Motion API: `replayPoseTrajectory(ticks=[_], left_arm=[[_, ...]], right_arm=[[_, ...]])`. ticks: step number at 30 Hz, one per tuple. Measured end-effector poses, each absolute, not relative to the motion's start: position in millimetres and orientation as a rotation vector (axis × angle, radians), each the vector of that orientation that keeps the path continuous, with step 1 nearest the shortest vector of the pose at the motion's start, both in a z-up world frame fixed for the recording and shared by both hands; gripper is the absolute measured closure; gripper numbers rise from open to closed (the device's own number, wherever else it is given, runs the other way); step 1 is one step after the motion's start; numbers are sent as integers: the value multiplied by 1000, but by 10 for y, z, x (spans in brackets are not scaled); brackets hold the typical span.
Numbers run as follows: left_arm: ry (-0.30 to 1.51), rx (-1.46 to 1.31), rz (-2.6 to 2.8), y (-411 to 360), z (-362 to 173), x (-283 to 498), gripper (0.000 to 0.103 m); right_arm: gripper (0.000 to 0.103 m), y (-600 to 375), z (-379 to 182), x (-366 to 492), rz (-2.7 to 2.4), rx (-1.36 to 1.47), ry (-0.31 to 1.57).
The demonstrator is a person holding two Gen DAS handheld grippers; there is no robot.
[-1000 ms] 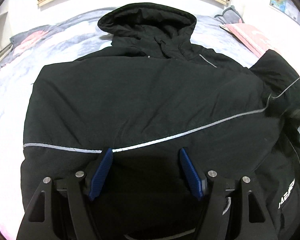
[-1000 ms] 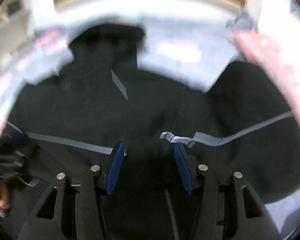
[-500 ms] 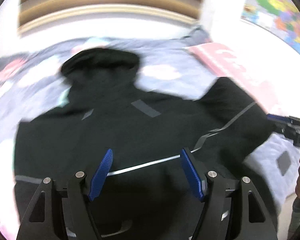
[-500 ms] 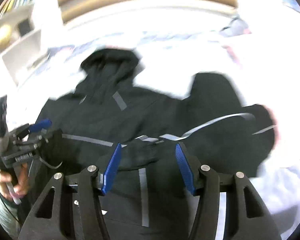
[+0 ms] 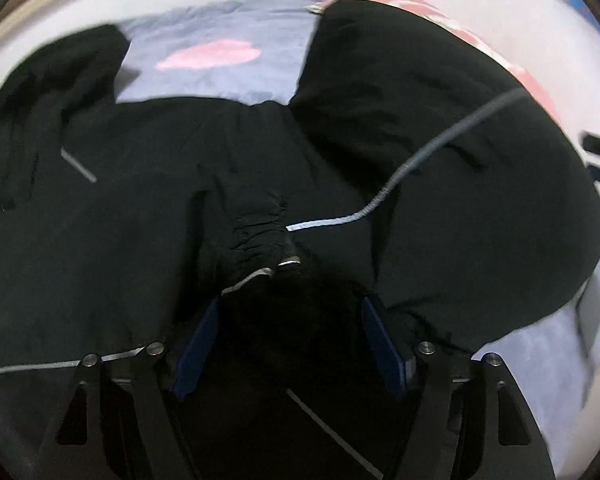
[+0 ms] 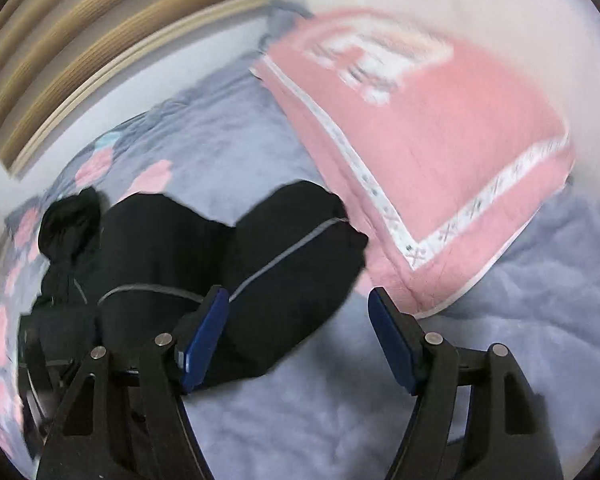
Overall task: Fold large clothes
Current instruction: 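Grasp the other sleeve cuff with the right gripper and lift it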
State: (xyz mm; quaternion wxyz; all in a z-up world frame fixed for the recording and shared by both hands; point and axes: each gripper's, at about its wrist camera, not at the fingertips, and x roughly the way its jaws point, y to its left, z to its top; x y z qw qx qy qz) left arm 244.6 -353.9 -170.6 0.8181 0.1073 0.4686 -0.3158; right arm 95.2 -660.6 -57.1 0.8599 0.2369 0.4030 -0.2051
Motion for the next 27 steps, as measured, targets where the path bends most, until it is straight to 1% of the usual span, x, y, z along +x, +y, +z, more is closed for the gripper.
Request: replayPoseTrajectory(ticks=[5,8,11,12,13,14,15,16,17,20,23,27], left_arm=[[957,200,-681,-3468,-1720,2362,29],[930,230,-667,-3506,-1745,2306,28],[911,258,-656,-3515,-1753,2275,27],[910,257,-656,-3511,-1749,2265,27],[909,256,-656,-3505,-1745,2257,27],[908,262,-653,-3506,-1744,2253,27],[905,274,-647,-3516,-1737,2242,27],[902,287,-639,-3527,-1725,2237,27],[897,308,-626,-3551,-1696,2210,27],[871,320,-610,-3618,-1565,2216,28],[803,234,-656,-3642,-1213,2154,28],[794,164,-791,-3902,-966,2100,28]], right_arm=[[27,-7072,-1112,1242,-390,643,902],[27,-7252,-1421,1434,-451,685,928],[28,-7345,-1691,1582,-417,789,949],[32,-7324,-1754,1642,-378,815,954],[51,-7309,-1767,1677,-361,801,953],[64,-7248,-1725,1706,-340,766,946],[70,-7222,-1696,1716,-339,742,937],[82,-7169,-1596,1686,-348,698,913],[86,-7149,-1496,1643,-344,681,887],[88,-7139,-1210,1439,-354,640,807],[88,-7180,-857,1155,-432,548,734],[88,-7308,-568,841,-520,464,672]])
